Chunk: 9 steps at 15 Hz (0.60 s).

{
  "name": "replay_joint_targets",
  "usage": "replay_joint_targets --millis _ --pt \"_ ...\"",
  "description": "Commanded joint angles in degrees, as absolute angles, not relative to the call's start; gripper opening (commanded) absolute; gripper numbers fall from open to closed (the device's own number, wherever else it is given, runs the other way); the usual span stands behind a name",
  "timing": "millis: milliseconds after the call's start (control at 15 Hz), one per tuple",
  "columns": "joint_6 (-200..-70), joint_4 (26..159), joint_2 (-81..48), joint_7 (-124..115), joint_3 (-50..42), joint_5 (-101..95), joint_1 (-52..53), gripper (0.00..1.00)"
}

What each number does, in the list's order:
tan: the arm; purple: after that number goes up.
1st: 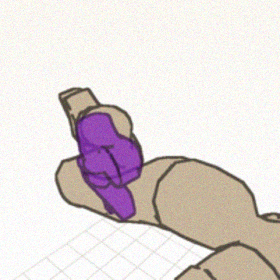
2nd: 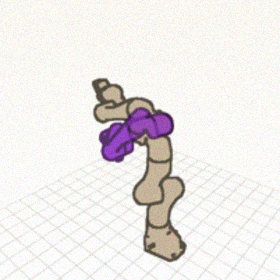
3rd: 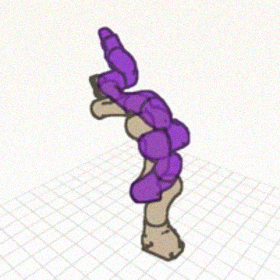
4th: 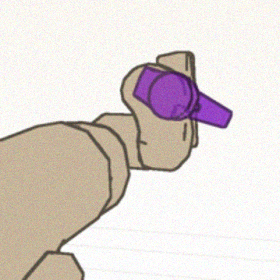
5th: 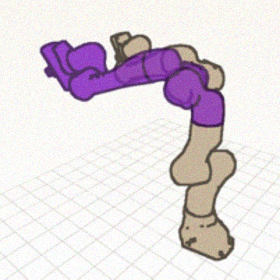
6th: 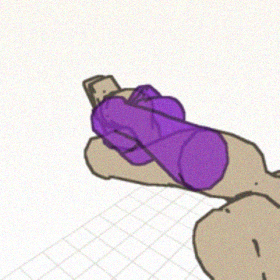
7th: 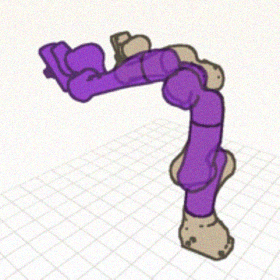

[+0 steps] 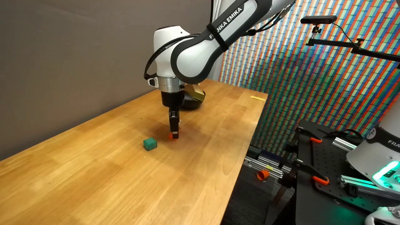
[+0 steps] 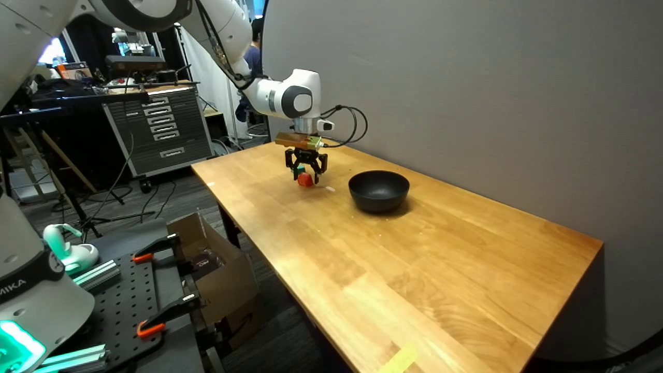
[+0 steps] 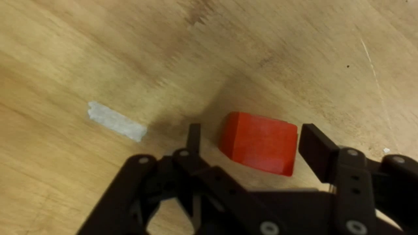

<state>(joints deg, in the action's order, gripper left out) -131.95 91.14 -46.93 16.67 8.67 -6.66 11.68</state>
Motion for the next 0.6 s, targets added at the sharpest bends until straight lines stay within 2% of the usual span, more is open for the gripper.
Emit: replay_joint_targets --millis 0,267,533 --pt "-134.8 93.25 -45.61 13.36 7.48 -8.9 12.78 0.49" --pt "-135.38 94.83 -42.17 8.57 3.33 -13.53 13.54 0.21" --pt "-134.49 94.23 -37.86 3.4 -3.03 -19.85 12.93 0.21"
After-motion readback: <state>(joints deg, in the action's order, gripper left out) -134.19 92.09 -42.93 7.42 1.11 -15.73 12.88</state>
